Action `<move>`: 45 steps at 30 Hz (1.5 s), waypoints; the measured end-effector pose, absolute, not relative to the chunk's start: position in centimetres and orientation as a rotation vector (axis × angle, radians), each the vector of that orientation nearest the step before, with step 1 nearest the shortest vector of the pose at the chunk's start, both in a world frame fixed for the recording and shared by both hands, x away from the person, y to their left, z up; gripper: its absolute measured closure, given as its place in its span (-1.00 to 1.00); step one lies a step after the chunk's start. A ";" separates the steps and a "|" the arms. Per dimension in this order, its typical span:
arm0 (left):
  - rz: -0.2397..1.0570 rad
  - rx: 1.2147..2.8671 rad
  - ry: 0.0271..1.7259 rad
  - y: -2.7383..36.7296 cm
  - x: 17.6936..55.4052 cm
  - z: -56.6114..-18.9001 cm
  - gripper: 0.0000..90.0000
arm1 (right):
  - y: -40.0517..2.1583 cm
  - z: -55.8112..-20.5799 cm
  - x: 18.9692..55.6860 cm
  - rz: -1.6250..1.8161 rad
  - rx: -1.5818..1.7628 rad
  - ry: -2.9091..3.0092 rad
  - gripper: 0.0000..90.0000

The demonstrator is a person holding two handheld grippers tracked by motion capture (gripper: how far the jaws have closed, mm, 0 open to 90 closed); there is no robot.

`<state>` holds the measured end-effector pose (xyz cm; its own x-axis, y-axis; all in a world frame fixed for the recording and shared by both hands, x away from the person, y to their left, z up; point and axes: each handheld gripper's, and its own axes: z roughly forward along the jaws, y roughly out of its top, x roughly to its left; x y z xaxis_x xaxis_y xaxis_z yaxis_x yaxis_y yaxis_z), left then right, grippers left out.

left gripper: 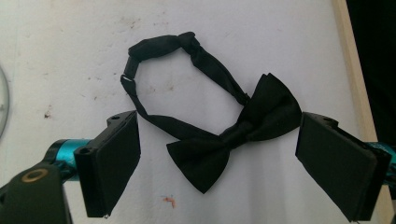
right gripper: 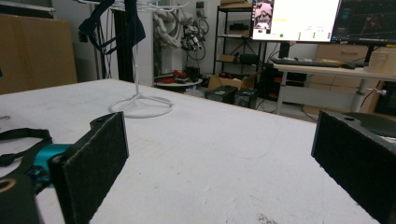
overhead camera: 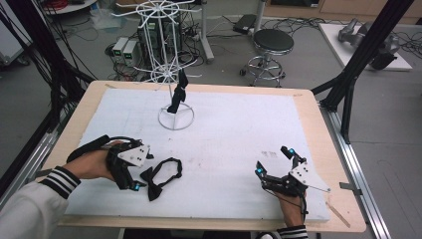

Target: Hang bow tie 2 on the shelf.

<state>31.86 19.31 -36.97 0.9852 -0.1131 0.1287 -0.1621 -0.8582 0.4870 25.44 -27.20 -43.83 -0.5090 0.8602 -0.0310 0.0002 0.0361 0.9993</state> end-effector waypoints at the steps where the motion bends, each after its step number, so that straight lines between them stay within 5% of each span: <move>1: 0.123 2.616 -0.191 19.2 31.8 -37.1 -0.66 | -27.2 -43.9 25.4 1.558 0.888 1.613 -0.93; 33: 0.082 2.783 -0.421 16.9 31.8 -40.1 -0.30 | -27.4 -44.5 25.6 1.556 0.919 1.599 -0.93; 45: 0.003 2.804 -0.394 16.8 32.3 -40.2 0.14 | -27.3 -44.6 25.6 1.553 0.918 1.610 -0.93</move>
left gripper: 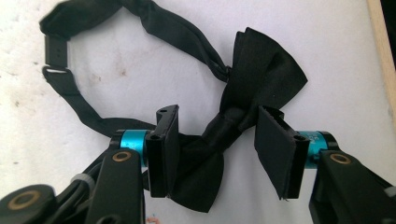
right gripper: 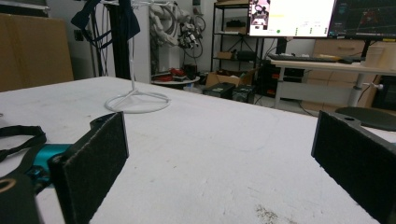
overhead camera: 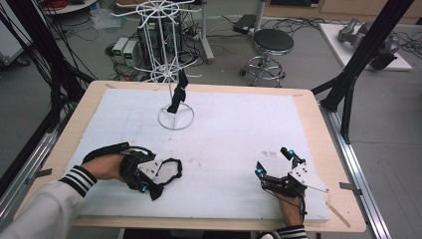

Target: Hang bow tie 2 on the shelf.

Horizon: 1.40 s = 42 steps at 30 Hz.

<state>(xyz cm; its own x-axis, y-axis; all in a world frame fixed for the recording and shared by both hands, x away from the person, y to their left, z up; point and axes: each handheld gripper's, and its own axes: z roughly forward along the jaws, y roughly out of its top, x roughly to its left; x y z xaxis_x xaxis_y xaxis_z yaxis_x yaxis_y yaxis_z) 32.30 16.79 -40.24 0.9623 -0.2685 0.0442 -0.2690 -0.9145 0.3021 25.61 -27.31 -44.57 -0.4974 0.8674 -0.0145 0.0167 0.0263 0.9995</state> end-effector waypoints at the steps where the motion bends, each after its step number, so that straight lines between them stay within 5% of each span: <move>1: -0.005 2.806 -0.376 16.8 32.3 -40.3 0.16 | -27.3 -44.6 25.6 1.553 0.917 1.607 -0.93; 11: -0.075 2.814 -0.298 16.8 32.6 -40.8 0.16 | -27.3 -44.6 25.7 1.548 0.919 1.614 -0.93; 19: -0.052 2.824 -0.223 16.7 32.9 -40.8 0.63 | -27.3 -44.6 25.6 1.550 0.922 1.612 -0.93; 32: -0.027 2.773 -0.155 17.2 32.9 -40.5 0.67 | -27.4 -44.9 25.7 1.549 0.914 1.598 -0.93; 42: 0.039 2.580 -0.060 18.4 33.0 -39.0 0.68 | -27.3 -45.4 25.6 1.544 0.912 1.603 -0.93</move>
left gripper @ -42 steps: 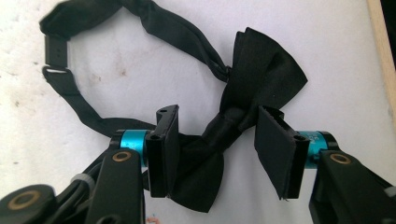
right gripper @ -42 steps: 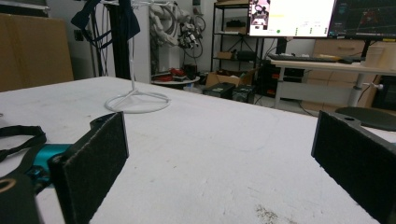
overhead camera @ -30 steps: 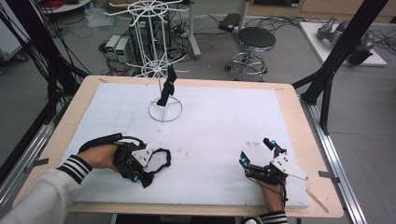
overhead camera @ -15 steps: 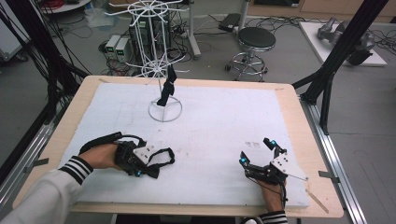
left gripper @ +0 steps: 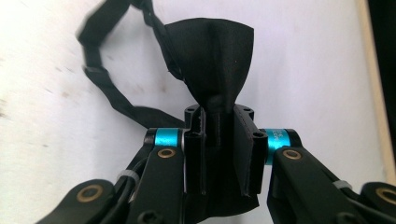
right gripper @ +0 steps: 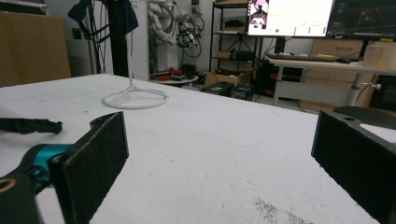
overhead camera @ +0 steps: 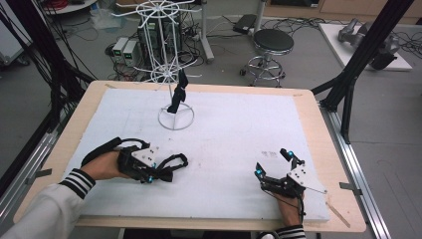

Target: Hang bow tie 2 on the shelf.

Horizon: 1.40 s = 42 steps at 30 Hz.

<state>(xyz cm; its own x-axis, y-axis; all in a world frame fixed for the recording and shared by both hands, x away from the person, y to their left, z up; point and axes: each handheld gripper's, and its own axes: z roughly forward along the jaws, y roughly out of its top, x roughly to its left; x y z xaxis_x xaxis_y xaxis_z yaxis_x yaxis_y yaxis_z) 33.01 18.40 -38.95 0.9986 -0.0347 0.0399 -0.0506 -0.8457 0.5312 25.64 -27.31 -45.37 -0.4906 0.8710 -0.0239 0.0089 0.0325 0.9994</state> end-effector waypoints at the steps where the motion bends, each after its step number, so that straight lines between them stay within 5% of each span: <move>1: 0.052 2.563 -0.055 18.6 33.1 -38.7 0.68 | -27.3 -45.4 25.6 1.543 0.907 1.601 -0.93; 28: 0.240 1.922 0.285 24.7 33.1 -33.3 0.68 | -27.4 -45.5 25.5 1.542 0.893 1.570 -0.93; 42: 0.351 1.830 0.366 25.7 33.1 -32.2 0.68 | -27.4 -45.5 25.5 1.542 0.888 1.564 -0.93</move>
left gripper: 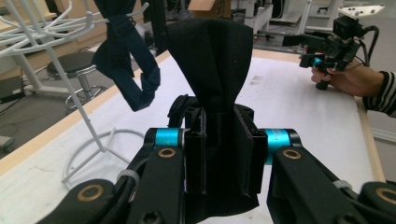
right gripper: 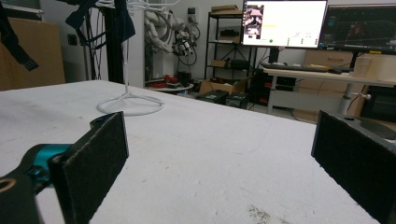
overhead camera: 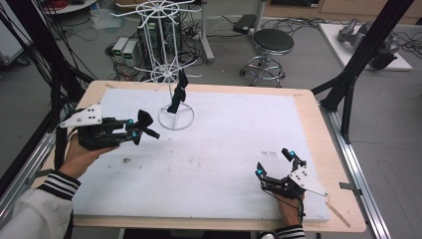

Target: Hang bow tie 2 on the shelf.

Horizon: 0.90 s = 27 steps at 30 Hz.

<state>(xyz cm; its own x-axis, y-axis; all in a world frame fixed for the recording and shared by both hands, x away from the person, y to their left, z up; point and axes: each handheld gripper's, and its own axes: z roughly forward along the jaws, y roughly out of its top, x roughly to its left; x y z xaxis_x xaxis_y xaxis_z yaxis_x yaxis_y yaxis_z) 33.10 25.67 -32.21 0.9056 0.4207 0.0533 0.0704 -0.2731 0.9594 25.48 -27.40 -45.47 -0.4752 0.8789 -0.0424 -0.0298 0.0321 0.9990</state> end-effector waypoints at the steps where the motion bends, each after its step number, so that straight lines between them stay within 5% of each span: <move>1: 0.354 1.829 0.368 25.7 33.1 -32.2 0.68 | -27.4 -45.5 25.5 1.543 0.888 1.564 -0.93; 27: 0.415 1.733 0.435 26.4 33.9 -29.9 0.68 | -27.4 -45.5 25.7 1.543 0.889 1.548 -0.93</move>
